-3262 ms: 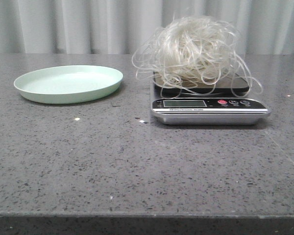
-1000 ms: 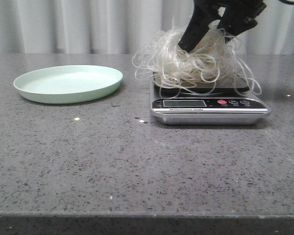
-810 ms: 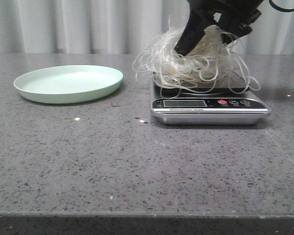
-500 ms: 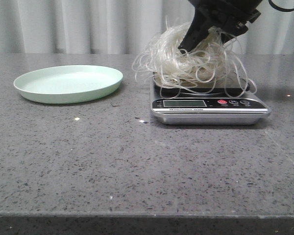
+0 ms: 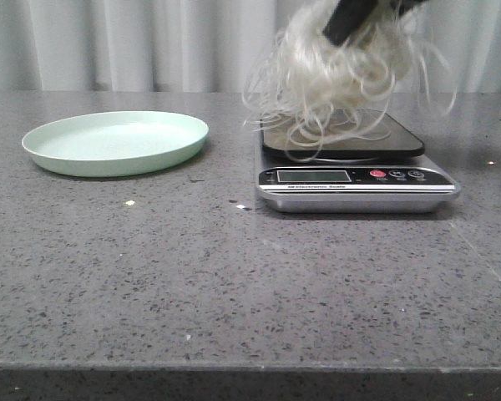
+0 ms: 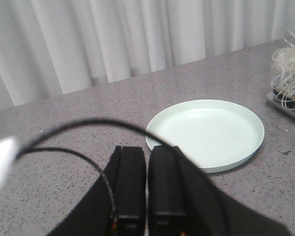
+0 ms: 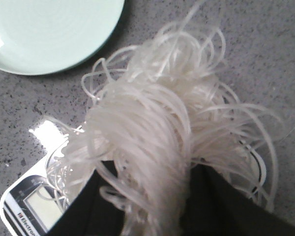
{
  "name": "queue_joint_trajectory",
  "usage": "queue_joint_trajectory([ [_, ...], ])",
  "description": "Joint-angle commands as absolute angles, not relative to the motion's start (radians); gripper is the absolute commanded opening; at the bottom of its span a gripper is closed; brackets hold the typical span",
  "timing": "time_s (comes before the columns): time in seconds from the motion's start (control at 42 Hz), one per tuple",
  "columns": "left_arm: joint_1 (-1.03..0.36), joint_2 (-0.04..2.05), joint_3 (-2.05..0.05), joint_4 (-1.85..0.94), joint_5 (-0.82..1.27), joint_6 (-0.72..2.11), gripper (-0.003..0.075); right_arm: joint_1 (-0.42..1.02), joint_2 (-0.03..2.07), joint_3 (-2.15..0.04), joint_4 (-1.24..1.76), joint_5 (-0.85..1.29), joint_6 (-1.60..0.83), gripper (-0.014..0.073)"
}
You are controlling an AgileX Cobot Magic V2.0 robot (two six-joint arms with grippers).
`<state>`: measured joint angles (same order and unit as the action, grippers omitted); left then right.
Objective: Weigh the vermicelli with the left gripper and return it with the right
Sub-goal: 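Lift the vermicelli with the right gripper and carry it toward the plate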
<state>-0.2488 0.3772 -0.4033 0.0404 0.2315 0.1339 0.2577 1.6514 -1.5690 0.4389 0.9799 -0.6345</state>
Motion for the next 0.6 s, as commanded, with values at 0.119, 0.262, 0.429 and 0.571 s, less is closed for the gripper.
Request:
queue_joint_trajectory([
  [0.119, -0.244, 0.382, -0.430, 0.039, 0.151, 0.124, 0.0136, 0.283, 1.589, -1.751, 0.544, 0.992, -0.646, 0.0151],
  [0.262, -0.244, 0.382, -0.430, 0.039, 0.151, 0.124, 0.0136, 0.360, 1.599, -1.833, 0.569, 0.966, -0.646, 0.0151],
  [0.429, -0.244, 0.382, -0.430, 0.039, 0.151, 0.124, 0.0136, 0.461, 1.654, -1.902, 0.570, 0.910, -0.646, 0.0151],
  [0.571, -0.244, 0.382, -0.430, 0.039, 0.151, 0.124, 0.0136, 0.526, 1.730, -1.935, 0.570, 0.851, -0.646, 0.0151],
])
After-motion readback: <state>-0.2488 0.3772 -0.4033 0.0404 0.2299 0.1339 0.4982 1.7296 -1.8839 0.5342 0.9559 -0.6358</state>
